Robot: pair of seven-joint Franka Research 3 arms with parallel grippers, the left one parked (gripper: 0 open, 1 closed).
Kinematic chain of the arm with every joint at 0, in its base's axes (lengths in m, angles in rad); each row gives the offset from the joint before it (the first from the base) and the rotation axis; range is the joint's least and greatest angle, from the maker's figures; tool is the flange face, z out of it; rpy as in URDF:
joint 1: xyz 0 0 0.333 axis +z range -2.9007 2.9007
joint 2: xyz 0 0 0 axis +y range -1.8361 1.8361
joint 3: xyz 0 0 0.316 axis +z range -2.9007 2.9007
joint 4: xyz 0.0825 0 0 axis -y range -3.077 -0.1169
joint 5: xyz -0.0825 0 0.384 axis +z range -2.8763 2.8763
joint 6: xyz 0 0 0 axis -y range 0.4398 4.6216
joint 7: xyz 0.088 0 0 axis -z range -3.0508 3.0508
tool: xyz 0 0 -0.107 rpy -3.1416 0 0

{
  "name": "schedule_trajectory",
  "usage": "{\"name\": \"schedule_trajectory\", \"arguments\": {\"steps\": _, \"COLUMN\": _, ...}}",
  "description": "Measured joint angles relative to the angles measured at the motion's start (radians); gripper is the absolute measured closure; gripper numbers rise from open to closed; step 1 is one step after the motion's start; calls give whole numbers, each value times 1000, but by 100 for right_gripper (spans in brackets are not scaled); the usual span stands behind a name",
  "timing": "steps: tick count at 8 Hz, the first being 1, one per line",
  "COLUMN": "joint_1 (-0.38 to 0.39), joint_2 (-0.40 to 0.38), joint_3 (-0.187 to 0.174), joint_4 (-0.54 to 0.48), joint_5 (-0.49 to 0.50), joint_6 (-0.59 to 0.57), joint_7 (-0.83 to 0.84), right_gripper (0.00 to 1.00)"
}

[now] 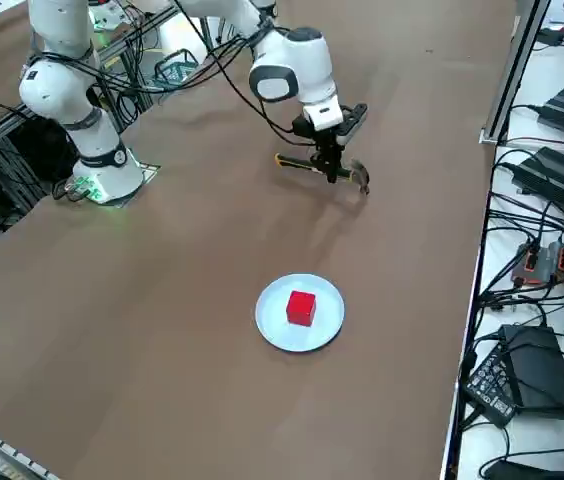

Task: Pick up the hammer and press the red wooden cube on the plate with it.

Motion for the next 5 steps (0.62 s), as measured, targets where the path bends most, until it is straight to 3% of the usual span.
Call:
{"name": "schedule_trajectory", "arguments": {"steps": 3, "joint_1": -23, "joint_2": -88, "joint_3": -159, "joint_4": 99, "joint_5": -2, "joint_6": -253, "joint_7": -206, "right_gripper": 79}}
{"name": "schedule_trajectory", "arguments": {"steps": 4, "joint_1": -59, "joint_2": -99, "joint_3": -199, "joint_4": 145, "joint_5": -2, "joint_6": -324, "joint_7": -298, "right_gripper": 79}}
{"name": "schedule_trajectory", "arguments": {"steps": 5, "joint_1": -116, "joint_2": -100, "joint_3": -213, "joint_4": 179, "joint_5": -1, "joint_6": -358, "joint_7": -378, "right_gripper": 79}}
